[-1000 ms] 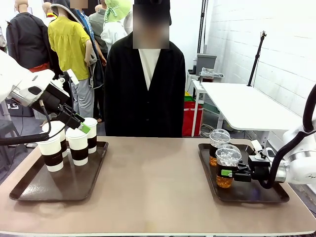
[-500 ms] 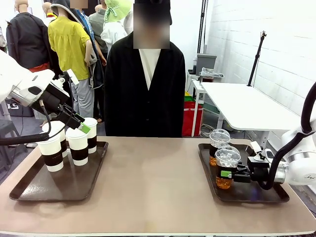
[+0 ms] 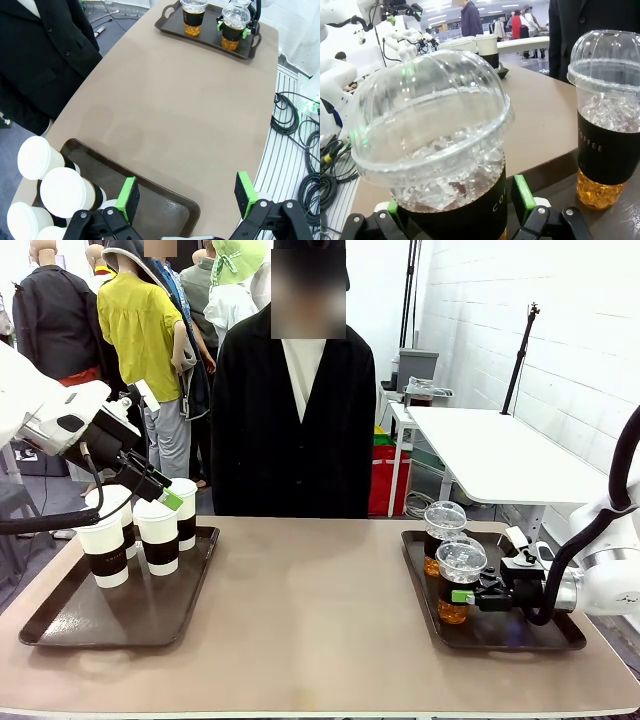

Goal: Distribute the coffee onto the tray.
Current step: Pick up another iced Americano from the middle of the table and place it on the right Handle tray.

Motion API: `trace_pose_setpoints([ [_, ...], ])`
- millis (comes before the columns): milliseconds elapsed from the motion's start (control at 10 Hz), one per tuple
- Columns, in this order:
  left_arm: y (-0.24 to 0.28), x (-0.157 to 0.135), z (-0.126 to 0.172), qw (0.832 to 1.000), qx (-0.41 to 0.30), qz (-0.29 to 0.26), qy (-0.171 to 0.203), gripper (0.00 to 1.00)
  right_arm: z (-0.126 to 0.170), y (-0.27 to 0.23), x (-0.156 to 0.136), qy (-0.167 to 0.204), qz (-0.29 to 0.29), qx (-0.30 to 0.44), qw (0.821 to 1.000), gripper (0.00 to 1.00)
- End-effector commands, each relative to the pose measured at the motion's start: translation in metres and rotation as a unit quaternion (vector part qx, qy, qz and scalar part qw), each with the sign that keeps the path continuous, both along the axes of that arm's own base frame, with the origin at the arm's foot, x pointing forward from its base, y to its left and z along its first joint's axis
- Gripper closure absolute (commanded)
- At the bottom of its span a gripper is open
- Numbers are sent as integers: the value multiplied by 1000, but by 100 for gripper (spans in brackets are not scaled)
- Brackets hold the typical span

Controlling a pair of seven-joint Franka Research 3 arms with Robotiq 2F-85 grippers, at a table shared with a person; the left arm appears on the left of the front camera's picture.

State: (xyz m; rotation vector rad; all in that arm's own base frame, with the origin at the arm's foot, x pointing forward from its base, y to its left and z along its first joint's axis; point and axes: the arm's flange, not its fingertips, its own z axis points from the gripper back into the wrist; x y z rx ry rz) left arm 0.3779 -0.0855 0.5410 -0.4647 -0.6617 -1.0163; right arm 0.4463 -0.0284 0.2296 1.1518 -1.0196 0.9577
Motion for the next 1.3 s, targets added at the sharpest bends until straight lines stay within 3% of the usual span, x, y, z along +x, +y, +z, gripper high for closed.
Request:
trace_pose_setpoints([
  [0, 1, 1, -1, 1000, -11, -10, -3, 0, 3, -1, -8, 14, -12, -5, 1000, 0],
  [1200, 1, 1, -1, 1000, -11, -10, -3, 0, 11, -52, -51, 19, -77, -22, 997, 0],
])
